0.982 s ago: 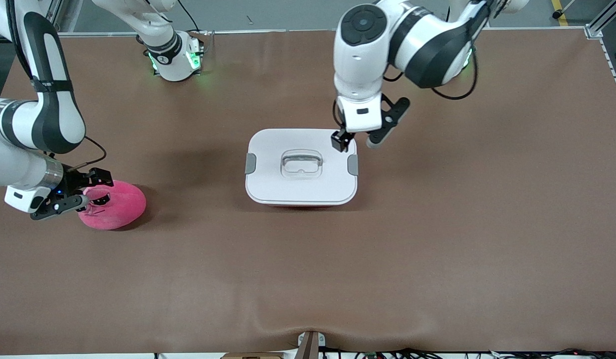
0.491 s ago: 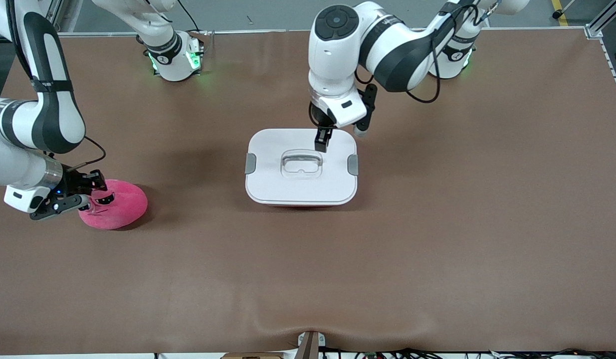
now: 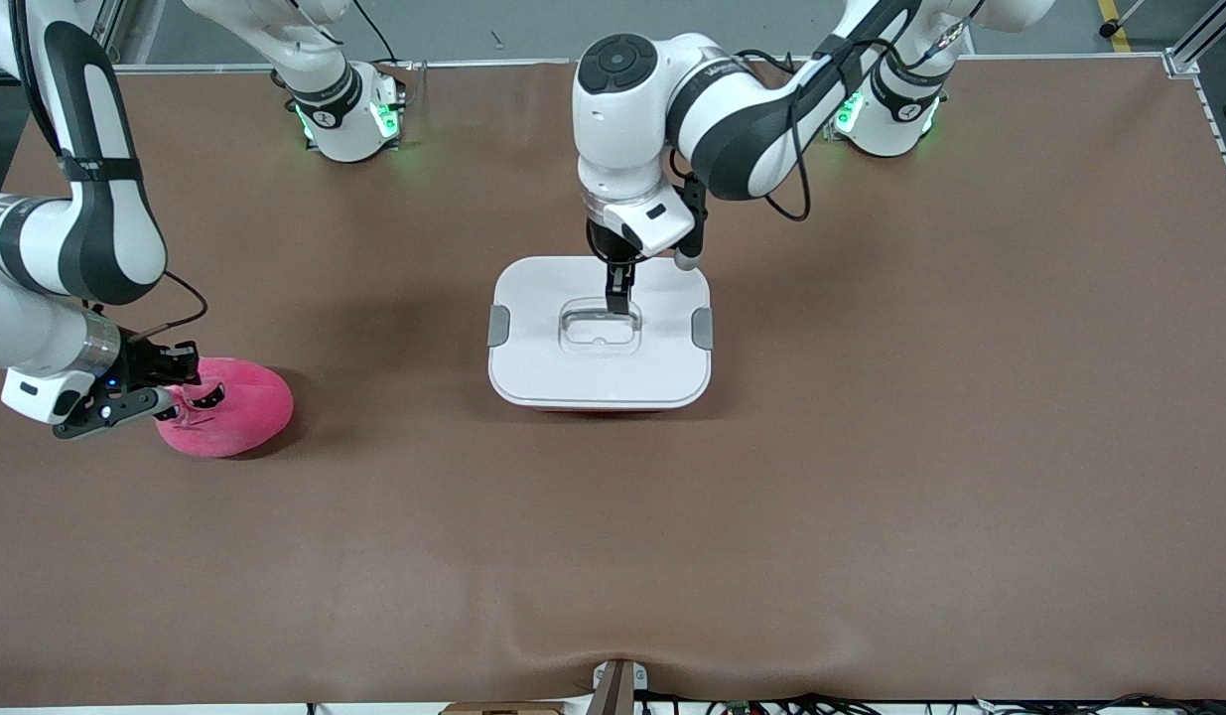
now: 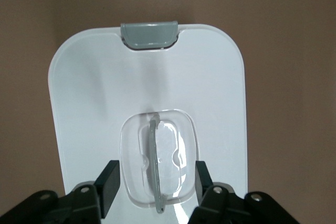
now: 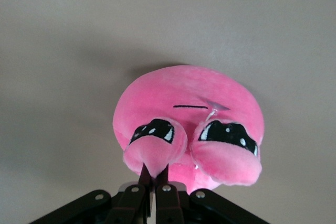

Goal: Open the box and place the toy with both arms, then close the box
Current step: 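Lift the white lid by its handle with the left gripper and swing it aside, then carry the pink plush into the pink box and release it, then lower the lid onto the box with the left gripper while the right gripper retracts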

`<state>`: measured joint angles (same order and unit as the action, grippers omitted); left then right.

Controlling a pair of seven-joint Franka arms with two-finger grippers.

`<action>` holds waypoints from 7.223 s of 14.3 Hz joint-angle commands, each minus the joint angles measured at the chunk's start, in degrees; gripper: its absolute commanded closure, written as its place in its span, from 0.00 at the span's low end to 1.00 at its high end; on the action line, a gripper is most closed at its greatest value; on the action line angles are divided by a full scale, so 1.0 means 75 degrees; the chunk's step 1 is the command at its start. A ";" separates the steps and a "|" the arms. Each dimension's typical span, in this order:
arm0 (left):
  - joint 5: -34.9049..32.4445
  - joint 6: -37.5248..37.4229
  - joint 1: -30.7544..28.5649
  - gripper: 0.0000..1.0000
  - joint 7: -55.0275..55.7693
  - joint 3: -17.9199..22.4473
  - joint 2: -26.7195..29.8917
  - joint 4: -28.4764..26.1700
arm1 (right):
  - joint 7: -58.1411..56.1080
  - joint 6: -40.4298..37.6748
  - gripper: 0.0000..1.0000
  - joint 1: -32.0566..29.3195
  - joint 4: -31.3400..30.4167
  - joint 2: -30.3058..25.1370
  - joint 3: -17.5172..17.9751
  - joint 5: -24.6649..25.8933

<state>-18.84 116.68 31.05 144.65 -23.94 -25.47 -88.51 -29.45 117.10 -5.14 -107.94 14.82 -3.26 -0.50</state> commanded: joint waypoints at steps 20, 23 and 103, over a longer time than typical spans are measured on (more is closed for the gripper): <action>-0.0722 0.0883 0.0419 0.53 0.1350 0.0086 -0.1010 0.0211 | -0.2038 -0.1058 1.00 0.0473 0.0868 -0.0827 0.0094 -0.0320; -0.0722 0.0895 0.0396 0.57 0.1350 0.0098 -0.1057 0.0223 | -0.2085 -0.1047 1.00 0.0603 0.0810 -0.1002 0.0094 -0.0332; 0.2606 -0.3042 -0.5089 1.00 -1.1401 0.0004 0.1381 0.0516 | -0.6280 -0.1152 0.00 0.5539 0.1478 -0.1003 0.0024 -0.0355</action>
<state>-0.49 94.81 -6.46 59.48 -23.36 -16.96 -84.14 -75.89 108.92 38.92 -97.21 7.56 -3.24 -2.53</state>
